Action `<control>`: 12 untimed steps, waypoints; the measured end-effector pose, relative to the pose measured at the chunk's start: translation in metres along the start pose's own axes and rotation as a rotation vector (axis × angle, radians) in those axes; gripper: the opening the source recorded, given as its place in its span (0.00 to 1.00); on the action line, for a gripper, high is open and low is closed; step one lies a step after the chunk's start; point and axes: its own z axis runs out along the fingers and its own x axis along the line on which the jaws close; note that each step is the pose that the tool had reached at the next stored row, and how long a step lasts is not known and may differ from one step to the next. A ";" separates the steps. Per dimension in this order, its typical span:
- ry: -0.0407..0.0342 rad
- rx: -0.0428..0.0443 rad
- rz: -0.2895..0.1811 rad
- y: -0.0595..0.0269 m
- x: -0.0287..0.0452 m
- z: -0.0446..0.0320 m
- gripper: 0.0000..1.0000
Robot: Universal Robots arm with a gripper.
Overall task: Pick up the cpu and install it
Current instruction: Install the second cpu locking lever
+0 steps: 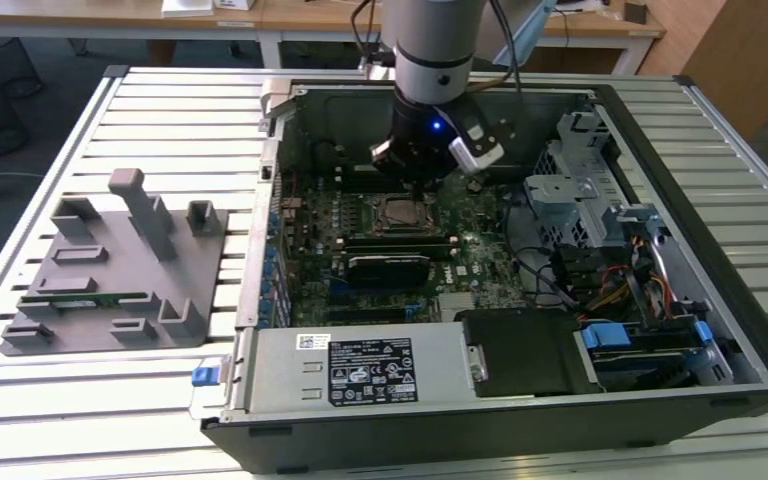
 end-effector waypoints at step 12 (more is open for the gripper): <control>0.0013 -0.0001 0.000 -0.0072 0.0008 -0.0029 0.11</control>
